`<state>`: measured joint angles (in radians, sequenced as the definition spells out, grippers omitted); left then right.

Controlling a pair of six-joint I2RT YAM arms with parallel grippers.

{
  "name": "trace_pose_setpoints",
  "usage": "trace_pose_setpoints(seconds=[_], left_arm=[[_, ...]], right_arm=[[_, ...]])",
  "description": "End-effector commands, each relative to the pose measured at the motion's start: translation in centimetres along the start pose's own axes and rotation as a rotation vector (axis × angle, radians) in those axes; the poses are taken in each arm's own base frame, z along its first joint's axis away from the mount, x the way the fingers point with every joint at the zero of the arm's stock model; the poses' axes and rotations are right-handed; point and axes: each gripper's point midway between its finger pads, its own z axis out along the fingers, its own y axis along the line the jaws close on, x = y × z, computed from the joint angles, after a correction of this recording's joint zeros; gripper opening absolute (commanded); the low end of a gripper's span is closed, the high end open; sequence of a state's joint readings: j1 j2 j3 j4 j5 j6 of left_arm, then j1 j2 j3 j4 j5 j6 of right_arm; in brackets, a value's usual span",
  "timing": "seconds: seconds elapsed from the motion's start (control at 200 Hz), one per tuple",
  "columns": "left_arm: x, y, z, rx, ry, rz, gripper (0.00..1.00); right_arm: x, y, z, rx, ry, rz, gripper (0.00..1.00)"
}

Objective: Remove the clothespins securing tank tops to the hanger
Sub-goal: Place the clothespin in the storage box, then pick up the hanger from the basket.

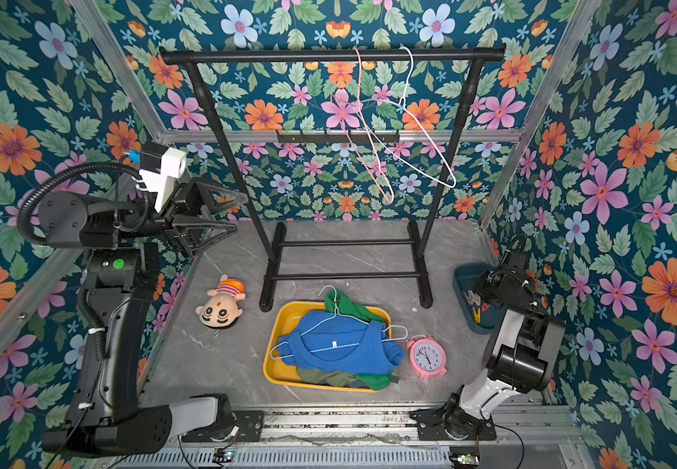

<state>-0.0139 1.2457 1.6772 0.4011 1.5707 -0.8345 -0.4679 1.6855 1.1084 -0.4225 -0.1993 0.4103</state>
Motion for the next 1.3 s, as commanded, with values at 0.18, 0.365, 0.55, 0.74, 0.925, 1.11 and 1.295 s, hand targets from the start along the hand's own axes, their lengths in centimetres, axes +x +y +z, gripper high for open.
trace_pose_setpoints(seconds=[0.18,0.365,0.55,0.74,0.925,1.11,1.295], left_arm=[[0.9,-0.8,0.0,0.024,0.026,0.012,0.87],[0.6,-0.6,0.0,0.023,0.025,0.021,0.87],[0.4,0.1,0.0,0.022,0.023,0.012,0.87],[1.1,0.4,0.0,0.029,0.034,-0.019,0.86],[1.2,0.2,0.0,0.030,0.034,-0.031,0.86],[1.5,0.4,0.0,0.027,0.032,-0.046,0.87],[1.3,0.4,-0.1,0.022,0.028,-0.043,0.87]], right_arm=[[1.1,-0.8,1.0,0.034,0.067,-0.012,0.36],[-1.3,2.9,-5.3,-0.099,-0.119,-0.045,0.37],[4.8,14.7,-14.8,-0.455,-0.135,-0.389,0.35],[17.4,22.6,-21.0,-0.845,0.135,-0.682,0.27],[28.6,25.2,-23.3,-1.003,0.366,-0.967,0.29],[33.2,26.3,-18.5,-0.953,0.519,-1.009,0.29],[35.8,28.1,-15.0,-0.915,0.575,-1.072,0.29]])
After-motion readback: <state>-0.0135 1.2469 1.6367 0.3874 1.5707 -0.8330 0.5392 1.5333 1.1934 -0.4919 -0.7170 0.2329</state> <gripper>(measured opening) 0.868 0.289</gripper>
